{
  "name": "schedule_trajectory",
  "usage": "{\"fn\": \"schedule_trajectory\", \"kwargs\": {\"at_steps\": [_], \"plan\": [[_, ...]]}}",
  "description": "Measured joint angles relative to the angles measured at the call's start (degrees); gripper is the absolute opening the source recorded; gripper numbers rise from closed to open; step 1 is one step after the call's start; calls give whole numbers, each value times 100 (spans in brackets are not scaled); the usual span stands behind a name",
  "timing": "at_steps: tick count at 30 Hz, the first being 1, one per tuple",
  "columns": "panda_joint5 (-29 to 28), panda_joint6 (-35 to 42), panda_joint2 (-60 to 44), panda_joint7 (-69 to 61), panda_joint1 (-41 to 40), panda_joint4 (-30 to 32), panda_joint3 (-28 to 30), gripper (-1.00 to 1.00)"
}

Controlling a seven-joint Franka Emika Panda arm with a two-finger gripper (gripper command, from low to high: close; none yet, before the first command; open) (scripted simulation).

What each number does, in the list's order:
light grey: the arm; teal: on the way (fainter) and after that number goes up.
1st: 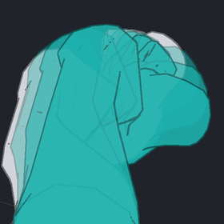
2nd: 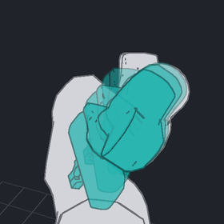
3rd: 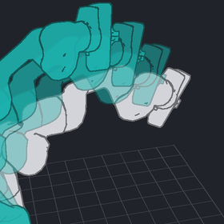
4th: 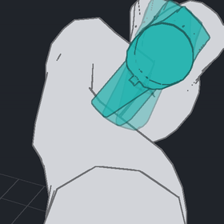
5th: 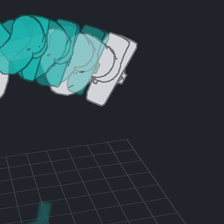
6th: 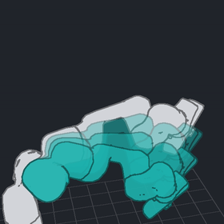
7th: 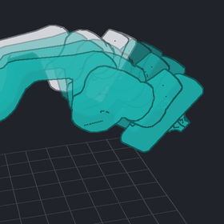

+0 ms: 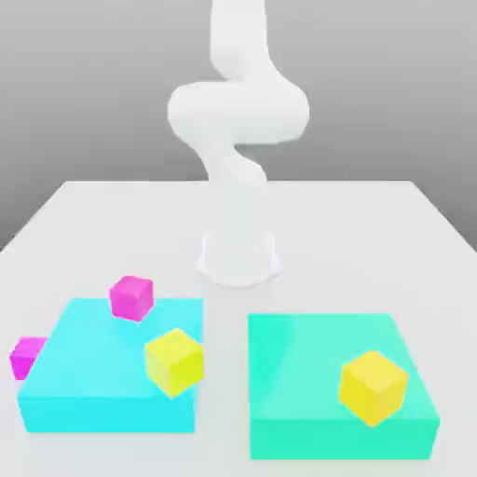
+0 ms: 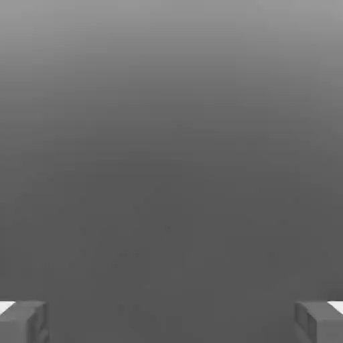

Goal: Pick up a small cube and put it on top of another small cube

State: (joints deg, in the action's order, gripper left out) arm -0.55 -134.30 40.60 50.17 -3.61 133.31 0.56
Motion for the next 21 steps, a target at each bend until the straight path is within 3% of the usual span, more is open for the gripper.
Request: {"fn": "schedule_trajectory", "kwargs": {"at_steps": [13, 21], "plan": [[-185, -1316, -2728, 2189, -1654, 799, 629, 0], [262, -2117, -4407, 3116, -2598, 1285, 1156, 0]]}}
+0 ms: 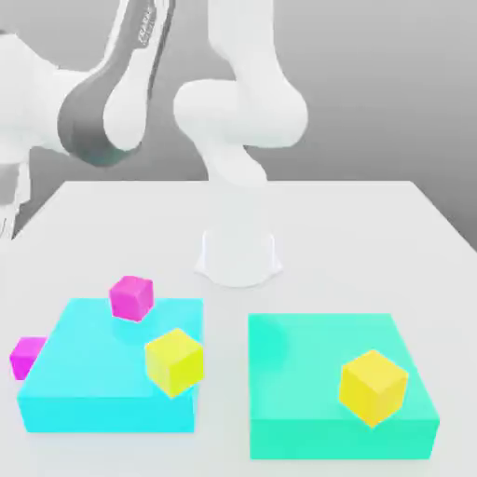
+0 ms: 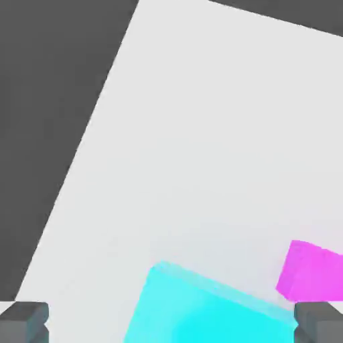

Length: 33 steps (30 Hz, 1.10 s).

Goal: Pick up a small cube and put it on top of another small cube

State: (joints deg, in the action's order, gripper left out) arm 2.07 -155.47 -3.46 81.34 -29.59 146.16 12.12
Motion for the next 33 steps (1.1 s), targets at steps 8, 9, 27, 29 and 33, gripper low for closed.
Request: {"fn": "schedule_trajectory", "kwargs": {"at_steps": [8, 9, 27, 29, 33], "plan": [[993, -1056, -1685, -183, -656, 5, -375, 0], [1058, -1188, -1848, -234, -737, -29, -469, -100], [-136, 156, 297, 825, -367, 720, -143, -100], [-291, 368, 719, 1006, -339, 924, -185, -100], [-481, 793, 1556, 1282, -357, 1331, -352, -100]]}}
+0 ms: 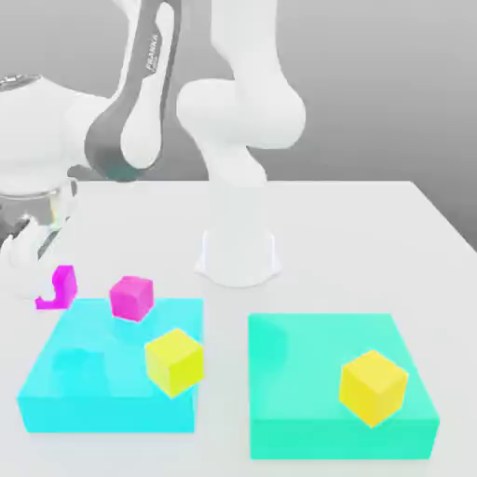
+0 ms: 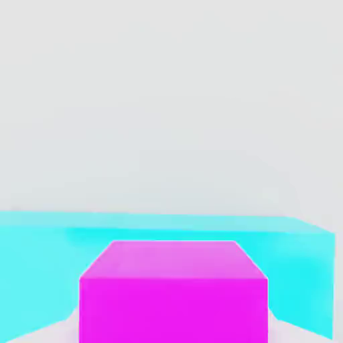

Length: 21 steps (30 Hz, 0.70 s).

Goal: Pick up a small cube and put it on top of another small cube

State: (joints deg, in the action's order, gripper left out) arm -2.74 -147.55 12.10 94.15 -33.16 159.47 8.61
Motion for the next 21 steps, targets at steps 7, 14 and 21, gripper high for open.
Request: {"fn": "schedule_trajectory", "kwargs": {"at_steps": [7, 14, 21], "plan": [[-77, 738, 1452, 304, 41, 715, -296, -100], [-40, 624, 1903, 432, 100, 1286, -460, -100], [-51, -321, 1132, 432, 98, 1460, -451, 100]]}}
